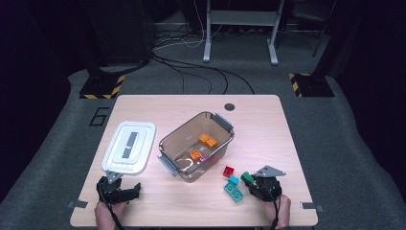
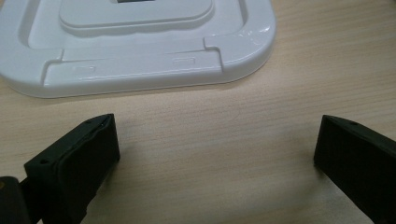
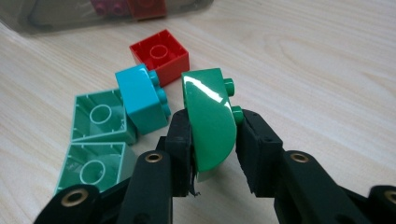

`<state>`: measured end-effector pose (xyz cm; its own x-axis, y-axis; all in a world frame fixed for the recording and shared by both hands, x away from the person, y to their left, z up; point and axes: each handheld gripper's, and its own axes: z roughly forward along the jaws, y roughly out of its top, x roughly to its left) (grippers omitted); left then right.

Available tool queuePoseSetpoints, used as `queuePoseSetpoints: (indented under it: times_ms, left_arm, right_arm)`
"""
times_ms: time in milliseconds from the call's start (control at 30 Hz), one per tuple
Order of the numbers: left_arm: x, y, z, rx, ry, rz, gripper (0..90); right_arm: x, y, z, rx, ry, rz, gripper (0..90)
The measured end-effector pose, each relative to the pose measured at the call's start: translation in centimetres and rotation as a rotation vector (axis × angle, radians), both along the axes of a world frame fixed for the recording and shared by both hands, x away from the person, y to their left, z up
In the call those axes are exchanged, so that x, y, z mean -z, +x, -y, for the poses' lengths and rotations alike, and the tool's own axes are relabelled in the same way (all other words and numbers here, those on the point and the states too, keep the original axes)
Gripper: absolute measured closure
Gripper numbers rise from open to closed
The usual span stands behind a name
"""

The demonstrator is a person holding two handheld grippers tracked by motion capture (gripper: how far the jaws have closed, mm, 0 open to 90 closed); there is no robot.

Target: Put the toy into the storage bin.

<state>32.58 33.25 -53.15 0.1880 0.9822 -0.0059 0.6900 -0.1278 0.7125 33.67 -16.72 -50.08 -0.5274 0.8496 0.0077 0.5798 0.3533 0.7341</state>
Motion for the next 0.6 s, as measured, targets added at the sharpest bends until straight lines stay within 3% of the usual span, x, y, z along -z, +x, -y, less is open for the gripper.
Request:
queuePoseSetpoints:
  times_ms: [600]
  left_arm:
    - [0.0,0.0,0.0,0.0,0.0,0.0,0.0]
  right_arm:
    - [-3.0,1.0,-0.6,-0.007,0.011,0.076,66.4]
